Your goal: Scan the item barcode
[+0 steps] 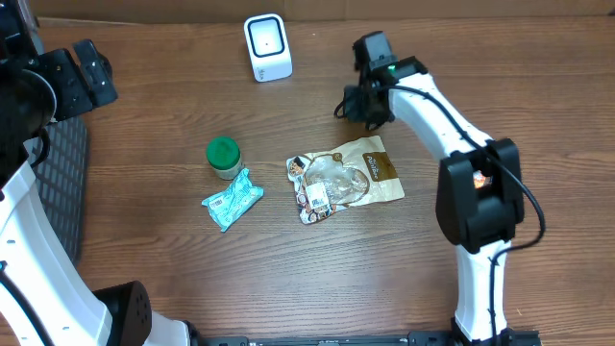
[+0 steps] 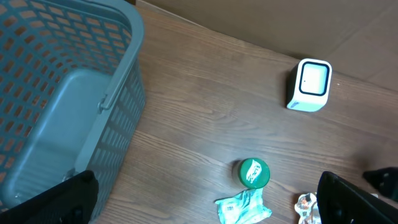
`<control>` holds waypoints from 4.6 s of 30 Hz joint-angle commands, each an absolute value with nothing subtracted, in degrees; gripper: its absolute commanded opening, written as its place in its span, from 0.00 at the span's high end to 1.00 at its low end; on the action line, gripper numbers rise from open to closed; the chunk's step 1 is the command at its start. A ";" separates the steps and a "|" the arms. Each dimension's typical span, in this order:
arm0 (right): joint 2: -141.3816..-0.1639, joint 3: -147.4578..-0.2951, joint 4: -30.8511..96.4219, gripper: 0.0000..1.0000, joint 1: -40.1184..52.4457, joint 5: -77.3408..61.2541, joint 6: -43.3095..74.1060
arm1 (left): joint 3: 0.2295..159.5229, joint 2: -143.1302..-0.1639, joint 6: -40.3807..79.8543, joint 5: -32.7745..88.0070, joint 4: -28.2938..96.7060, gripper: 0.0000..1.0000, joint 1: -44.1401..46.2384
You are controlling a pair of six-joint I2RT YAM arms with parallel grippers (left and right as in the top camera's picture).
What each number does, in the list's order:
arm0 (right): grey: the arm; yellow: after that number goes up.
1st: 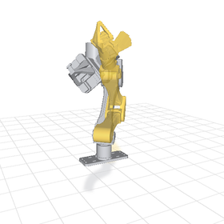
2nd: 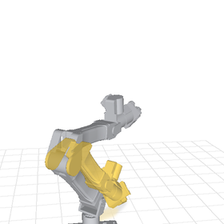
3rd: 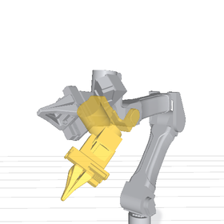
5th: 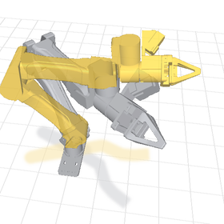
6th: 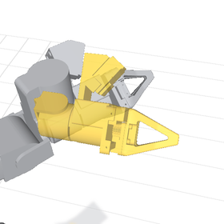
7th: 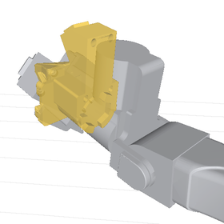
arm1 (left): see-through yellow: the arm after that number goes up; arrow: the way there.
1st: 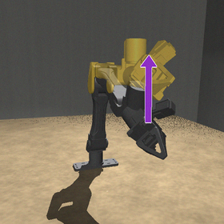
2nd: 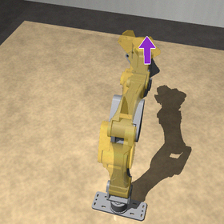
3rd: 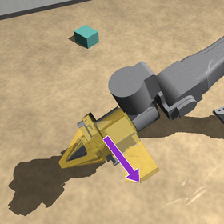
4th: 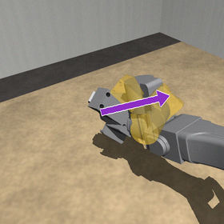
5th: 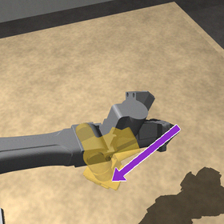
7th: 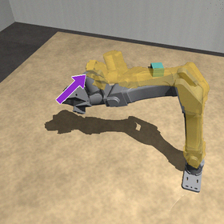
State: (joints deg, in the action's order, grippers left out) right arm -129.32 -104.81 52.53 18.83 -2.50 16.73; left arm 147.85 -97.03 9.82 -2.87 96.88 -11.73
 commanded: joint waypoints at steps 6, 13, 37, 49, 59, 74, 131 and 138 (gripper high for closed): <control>-131.20 -104.18 62.37 0.69 17.04 0.40 15.94 | 148.33 -97.49 8.56 -3.38 96.79 0.00 -11.99; -131.20 -104.18 75.53 0.60 16.27 0.34 16.01 | 148.33 -97.49 8.54 -3.38 96.79 0.00 -11.99; -131.15 -116.18 84.03 0.43 24.53 -10.07 -3.03 | 148.33 -97.49 8.54 -3.38 96.79 0.01 -11.97; -131.96 -110.17 67.37 0.34 24.53 -15.42 -6.57 | 148.33 -97.49 8.54 -3.38 96.79 0.01 -11.97; -131.96 -101.91 64.75 0.35 24.53 -20.25 -9.54 | 148.33 -97.49 8.54 -3.38 96.79 0.01 -11.99; -131.90 -101.10 61.47 0.96 22.35 -24.10 -3.51 | 148.33 -97.49 8.54 -3.38 96.79 0.00 -11.99; -112.20 -108.27 77.28 0.15 3.88 -19.09 5.65 | 148.33 -97.49 20.47 13.45 96.12 0.00 -11.97; -112.20 -108.27 76.97 0.06 3.88 -19.11 5.69 | 148.20 -98.35 20.86 18.28 96.42 0.76 -11.42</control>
State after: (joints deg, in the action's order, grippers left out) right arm -112.14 -107.96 77.36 3.88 -19.46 5.98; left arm 147.85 -97.21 19.59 14.35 95.68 -11.70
